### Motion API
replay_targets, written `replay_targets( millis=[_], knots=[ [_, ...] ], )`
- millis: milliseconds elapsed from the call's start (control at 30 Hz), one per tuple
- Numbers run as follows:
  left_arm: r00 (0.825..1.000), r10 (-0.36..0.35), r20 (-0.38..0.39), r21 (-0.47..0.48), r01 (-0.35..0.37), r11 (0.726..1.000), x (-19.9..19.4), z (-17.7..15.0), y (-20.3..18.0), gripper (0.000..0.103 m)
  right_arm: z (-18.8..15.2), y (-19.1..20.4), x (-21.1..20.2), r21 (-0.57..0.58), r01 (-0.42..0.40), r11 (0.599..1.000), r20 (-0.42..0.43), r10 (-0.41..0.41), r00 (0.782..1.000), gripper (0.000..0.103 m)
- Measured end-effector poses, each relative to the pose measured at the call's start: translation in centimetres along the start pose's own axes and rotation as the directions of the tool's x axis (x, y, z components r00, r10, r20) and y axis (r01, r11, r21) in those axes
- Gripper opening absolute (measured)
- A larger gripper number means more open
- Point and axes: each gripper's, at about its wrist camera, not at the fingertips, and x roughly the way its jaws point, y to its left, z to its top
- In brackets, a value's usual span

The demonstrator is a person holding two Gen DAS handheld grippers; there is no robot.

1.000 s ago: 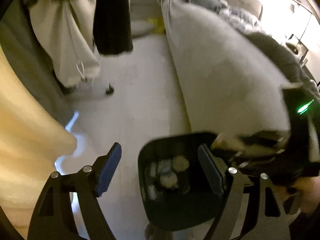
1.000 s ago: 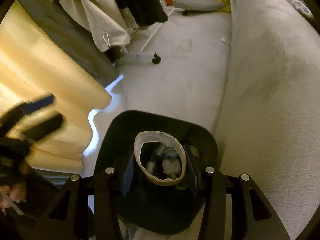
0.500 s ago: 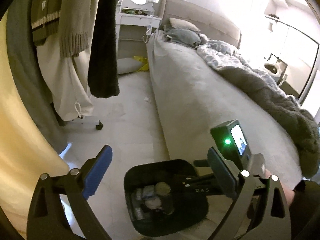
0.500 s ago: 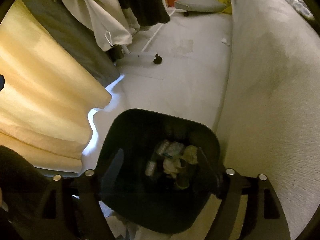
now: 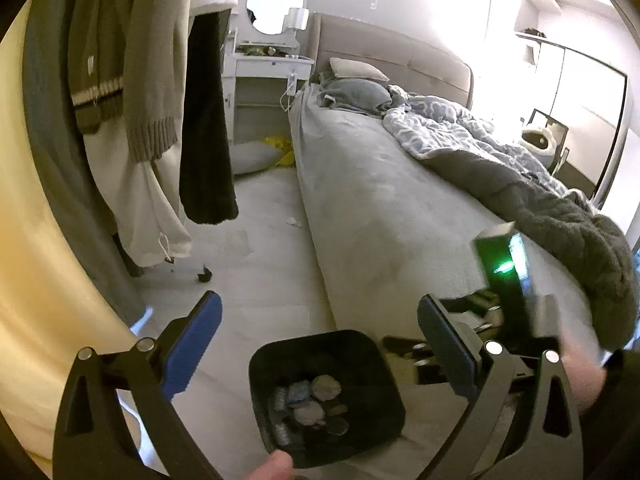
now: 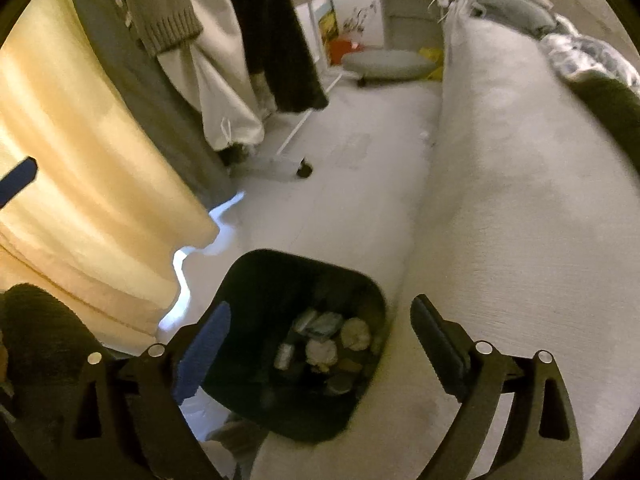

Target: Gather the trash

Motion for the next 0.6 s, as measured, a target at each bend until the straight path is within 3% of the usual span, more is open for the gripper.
replay_targets(
  millis=[100,333,600],
  knots=[
    [0.999,0.026,0.024,0.0,-0.026,1.0,-0.6,-0.2,-0.5,0.1,-0.6,-0.8,-2.6,0.0,0.034,0.999,0.048,-0.034,0.998,0.098],
    [0.998,0.001,0.059,-0.016,0.0,1.0,-1.1,-0.1,-2.6,0.1,-3.2,-2.9,-8.6,0.021,0.127,0.992,0.171,-0.129,0.977,0.1],
    [0.998,-0.015,0.059,0.027,0.013,1.0,-0.7,-1.1,-5.8,0.1,-7.9,-5.9,-16.0,0.113,0.265,0.958,0.29,-0.287,0.913,0.1]
  ],
)
